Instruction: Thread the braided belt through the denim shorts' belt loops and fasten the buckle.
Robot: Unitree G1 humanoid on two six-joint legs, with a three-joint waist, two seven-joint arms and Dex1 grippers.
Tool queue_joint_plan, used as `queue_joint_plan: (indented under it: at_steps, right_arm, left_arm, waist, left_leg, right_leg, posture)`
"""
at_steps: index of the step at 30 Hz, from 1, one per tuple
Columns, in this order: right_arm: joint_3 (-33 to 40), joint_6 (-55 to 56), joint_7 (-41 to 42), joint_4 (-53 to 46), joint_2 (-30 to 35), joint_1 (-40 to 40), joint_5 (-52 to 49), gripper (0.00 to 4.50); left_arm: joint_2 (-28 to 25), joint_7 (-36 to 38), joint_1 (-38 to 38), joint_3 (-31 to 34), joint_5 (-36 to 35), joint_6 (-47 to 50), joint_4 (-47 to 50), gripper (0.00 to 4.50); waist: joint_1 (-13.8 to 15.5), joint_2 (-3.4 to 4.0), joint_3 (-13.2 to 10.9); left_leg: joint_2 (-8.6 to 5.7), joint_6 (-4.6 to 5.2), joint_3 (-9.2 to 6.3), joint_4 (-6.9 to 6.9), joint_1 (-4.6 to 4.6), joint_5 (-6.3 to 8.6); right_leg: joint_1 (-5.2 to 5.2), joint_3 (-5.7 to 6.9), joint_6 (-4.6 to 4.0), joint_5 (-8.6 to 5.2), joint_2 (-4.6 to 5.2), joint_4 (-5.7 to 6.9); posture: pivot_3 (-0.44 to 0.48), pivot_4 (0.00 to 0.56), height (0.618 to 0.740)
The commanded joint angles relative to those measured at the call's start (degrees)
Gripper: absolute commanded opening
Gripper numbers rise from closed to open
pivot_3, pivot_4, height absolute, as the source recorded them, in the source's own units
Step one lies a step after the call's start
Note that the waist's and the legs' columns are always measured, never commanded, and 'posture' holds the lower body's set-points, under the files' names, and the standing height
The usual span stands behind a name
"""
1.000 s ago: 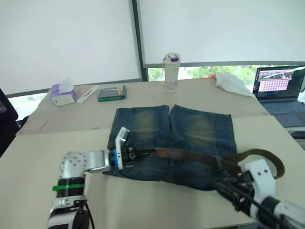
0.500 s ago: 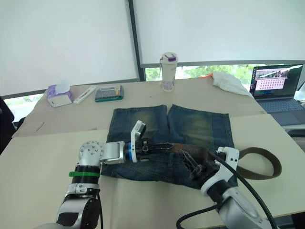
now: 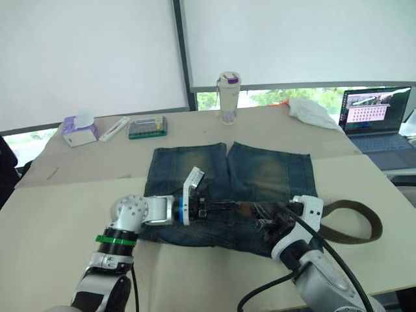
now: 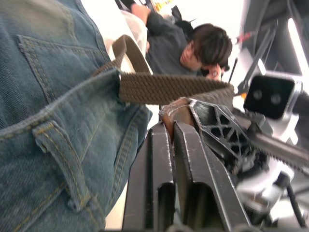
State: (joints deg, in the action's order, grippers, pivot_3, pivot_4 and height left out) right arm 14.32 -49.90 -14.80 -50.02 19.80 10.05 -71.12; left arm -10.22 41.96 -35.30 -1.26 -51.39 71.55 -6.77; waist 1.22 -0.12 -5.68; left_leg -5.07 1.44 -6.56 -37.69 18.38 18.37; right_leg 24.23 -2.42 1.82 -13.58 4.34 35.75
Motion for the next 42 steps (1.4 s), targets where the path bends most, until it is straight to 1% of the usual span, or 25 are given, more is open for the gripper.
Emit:
queue_joint_plan:
  at_steps: [1, 3, 5, 8, 11, 13, 16, 19, 22, 25, 33, 38, 40, 42]
  right_arm:
    - [0.28, 0.03, -0.79, 2.94, 3.24, -0.12, 0.37, 0.00]
    - [0.06, 0.01, -0.68, 5.36, 4.60, -0.54, 1.17, 0.00]
    - [-0.38, 0.32, -0.54, 7.84, 5.11, -1.33, 2.25, 0.00]
    - [-1.09, 0.47, 0.05, 11.22, 5.29, -1.96, 5.02, 0.00]
    - [-1.72, 1.01, 1.42, 12.05, 4.13, -2.44, 4.80, 0.00]
    - [-2.19, 1.78, 2.49, 12.02, 2.30, -3.32, 2.55, 0.00]
    - [-2.86, 2.52, 3.73, 11.40, -0.36, -4.88, -1.44, 0.00]
    - [-3.01, 2.88, 4.14, 10.83, -0.94, -5.77, -3.84, 0.00]
    - [-4.01, 1.76, 3.55, 12.44, 0.51, -5.99, -1.49, 0.00]
    - [-7.39, -0.04, 3.93, 14.84, 2.72, -6.15, 3.95, 0.00]
    - [-8.58, 0.64, 4.57, 15.89, 1.27, -5.85, 6.18, 0.00]
    - [-10.88, 0.97, 6.83, 20.03, -2.86, -10.03, 6.52, 0.00]
    - [-10.62, 1.28, 7.94, 22.15, -5.40, -11.53, 5.04, 0.00]
    - [-11.30, 0.75, 9.41, 24.48, -6.25, -12.60, 6.21, 0.00]
  left_arm:
    - [-6.46, 9.98, 1.89, -6.79, 9.40, -16.73, 7.88, 1.69]
    - [-11.20, 16.85, 4.11, -10.75, 14.90, -26.64, 9.91, 2.35]
    - [-13.94, 20.78, 5.48, -11.79, 17.43, -32.27, 9.59, 2.35]
    - [-17.23, 25.87, 7.75, -15.27, 24.19, -43.15, 7.61, 2.35]
    - [-16.99, 26.36, 9.00, -16.26, 27.02, -47.12, 5.26, 2.35]
    - [-16.65, 26.30, 9.76, -16.58, 28.66, -49.55, 4.10, 2.35]
    - [-16.24, 26.16, 10.19, -16.47, 30.52, -51.85, 2.24, 2.35]
    - [-15.77, 26.05, 10.04, -16.50, 32.29, -53.90, 0.17, 2.35]
    - [-15.23, 26.02, 10.14, -16.41, 33.02, -54.74, -0.74, 2.35]
    - [-14.95, 25.93, 10.39, -16.17, 33.48, -54.77, -0.96, 2.35]
    - [-15.16, 26.14, 10.69, -15.92, 34.08, -55.23, -1.40, 2.35]
    - [-14.50, 24.98, 10.99, -15.46, 34.15, -54.83, -2.17, 2.35]
    - [-14.01, 24.33, 11.02, -15.08, 33.68, -53.67, -2.21, 2.35]
    - [-13.52, 23.52, 11.08, -14.62, 32.94, -51.83, -1.86, 2.35]
  waist:
    - [-0.20, 0.00, 0.00]
    - [-0.40, 0.05, 0.02]
    - [-0.39, 0.09, 0.02]
    - [-0.27, 0.10, 0.02]
    - [-0.24, 0.10, 0.02]
    - [-0.44, 0.09, 0.01]
    - [-0.65, 0.10, 0.01]
    - [-0.59, 0.11, 0.02]
    - [-0.50, 0.11, 0.02]
    - [-0.54, 0.11, 0.02]
    - [-0.59, 0.14, 0.04]
    - [-0.88, 0.14, 0.05]
    - [-0.91, 0.15, 0.05]
    - [-0.78, 0.15, 0.05]
  left_leg:
    - [0.01, 0.00, -0.01, 0.01, 0.00, 0.00]
    - [0.00, 0.00, 0.05, 0.08, -0.03, 0.00]
    - [0.01, 0.01, 0.08, 0.16, -0.05, 0.00]
    - [0.01, 0.06, 0.05, 0.17, -0.01, 0.01]
    - [0.01, 0.14, 0.05, 0.17, 0.00, 0.05]
    - [0.03, 0.16, 0.04, 0.17, 0.02, 0.06]
    - [0.08, 0.17, 0.04, 0.19, 0.02, 0.07]
    - [0.07, 0.18, 0.04, 0.21, 0.01, 0.07]
    - [0.04, 0.23, 0.03, 0.20, 0.01, 0.09]
    - [0.03, 0.23, 0.05, 0.18, 0.01, 0.09]
    - [0.04, 0.22, 0.04, 0.18, -0.01, 0.09]
    - [0.05, 0.21, 0.05, 0.19, -0.07, 0.08]
    - [0.06, 0.21, 0.05, 0.20, -0.08, 0.08]
    - [0.04, 0.21, 0.03, 0.17, -0.05, 0.08]
  right_leg:
    - [0.00, 0.00, 0.00, 0.00, 0.00, 0.00]
    - [-0.03, -0.02, -0.01, 0.00, 0.02, -0.06]
    - [-0.02, -0.06, -0.02, -0.01, 0.03, -0.13]
    - [-0.06, -0.05, -0.03, 0.00, 0.04, -0.28]
    - [-0.10, -0.04, -0.04, 0.00, 0.06, -0.34]
    - [-0.11, -0.06, -0.04, 0.01, 0.06, -0.38]
    - [-0.08, -0.09, -0.04, 0.01, 0.04, -0.35]
    - [-0.08, -0.05, -0.03, 0.01, 0.03, -0.34]
    - [-0.09, 0.03, -0.03, 0.01, 0.04, -0.34]
    - [-0.09, 0.03, -0.03, 0.01, 0.04, -0.34]
    - [-0.09, 0.01, -0.02, 0.01, 0.04, -0.30]
    - [-0.07, 0.02, -0.02, 0.01, 0.01, -0.22]
    - [-0.05, 0.01, -0.02, 0.01, 0.01, -0.16]
    - [-0.04, 0.01, -0.02, 0.00, 0.03, -0.10]
  posture:
    - [0.000, 0.150, 0.740]
    - [0.000, 0.150, 0.740]
    - [0.000, 0.150, 0.740]
    - [0.000, 0.150, 0.740]
    - [0.000, 0.150, 0.740]
    - [0.000, 0.150, 0.740]
    - [0.000, 0.150, 0.740]
    - [0.000, 0.150, 0.740]
    - [0.000, 0.150, 0.740]
    - [0.000, 0.150, 0.740]
    - [0.000, 0.150, 0.740]
    - [0.000, 0.150, 0.740]
    - [0.000, 0.150, 0.740]
    - [0.000, 0.150, 0.740]
